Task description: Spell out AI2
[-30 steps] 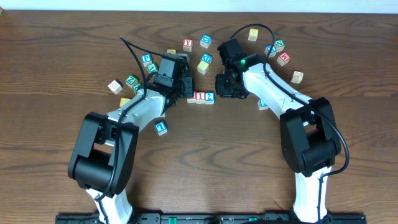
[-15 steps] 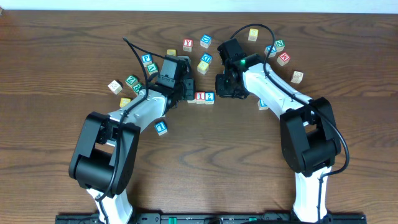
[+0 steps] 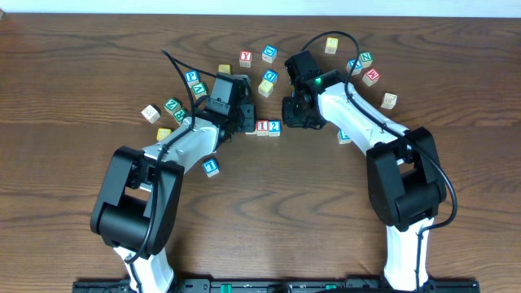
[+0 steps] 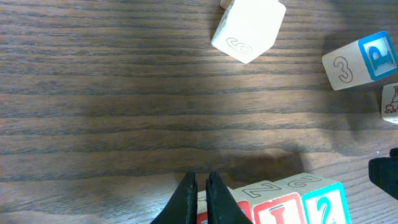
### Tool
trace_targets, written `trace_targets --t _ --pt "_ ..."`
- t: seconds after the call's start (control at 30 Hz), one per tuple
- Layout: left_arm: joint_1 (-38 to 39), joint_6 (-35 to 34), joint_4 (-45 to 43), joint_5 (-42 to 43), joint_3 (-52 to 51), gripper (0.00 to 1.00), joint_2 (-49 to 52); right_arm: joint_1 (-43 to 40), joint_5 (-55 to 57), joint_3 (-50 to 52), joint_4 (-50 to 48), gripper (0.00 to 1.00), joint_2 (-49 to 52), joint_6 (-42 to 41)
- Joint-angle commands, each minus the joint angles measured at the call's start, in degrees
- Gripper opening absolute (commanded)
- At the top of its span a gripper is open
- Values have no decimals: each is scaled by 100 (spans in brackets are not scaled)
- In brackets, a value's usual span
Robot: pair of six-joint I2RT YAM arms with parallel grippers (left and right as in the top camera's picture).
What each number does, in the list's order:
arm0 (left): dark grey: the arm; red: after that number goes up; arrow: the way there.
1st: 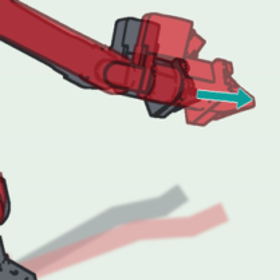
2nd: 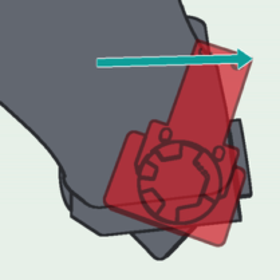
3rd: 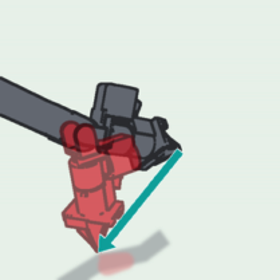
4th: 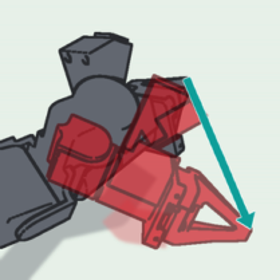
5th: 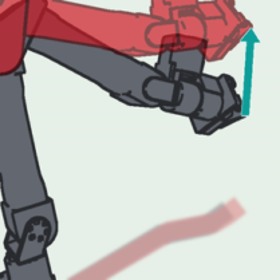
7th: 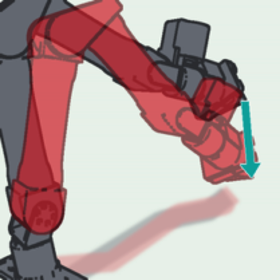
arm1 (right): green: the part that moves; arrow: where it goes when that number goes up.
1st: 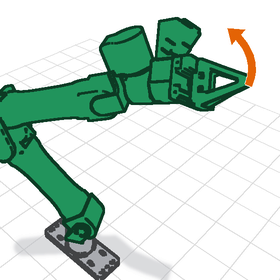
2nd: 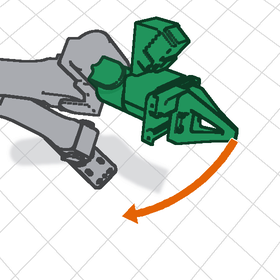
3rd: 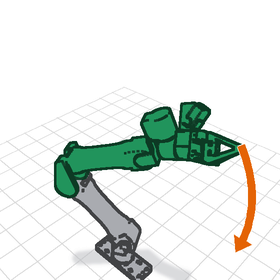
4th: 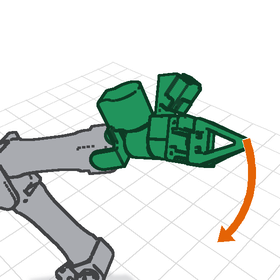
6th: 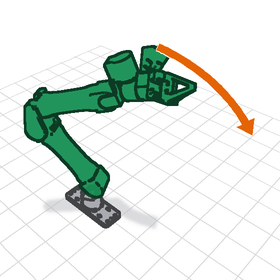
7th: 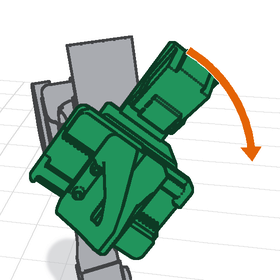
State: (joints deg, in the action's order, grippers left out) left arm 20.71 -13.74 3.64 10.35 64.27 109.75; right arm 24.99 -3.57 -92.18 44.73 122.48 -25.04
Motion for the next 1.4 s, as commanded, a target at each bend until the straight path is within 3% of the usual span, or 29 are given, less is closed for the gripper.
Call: trace_targets --t 0.0,1.37 --pt "28 -50 17 -52 79 7 39 13 46 -70 2 21 -44 2" --pt "28 105 92 -52 72 8 42 13 46 -70 4 20 -44 2"
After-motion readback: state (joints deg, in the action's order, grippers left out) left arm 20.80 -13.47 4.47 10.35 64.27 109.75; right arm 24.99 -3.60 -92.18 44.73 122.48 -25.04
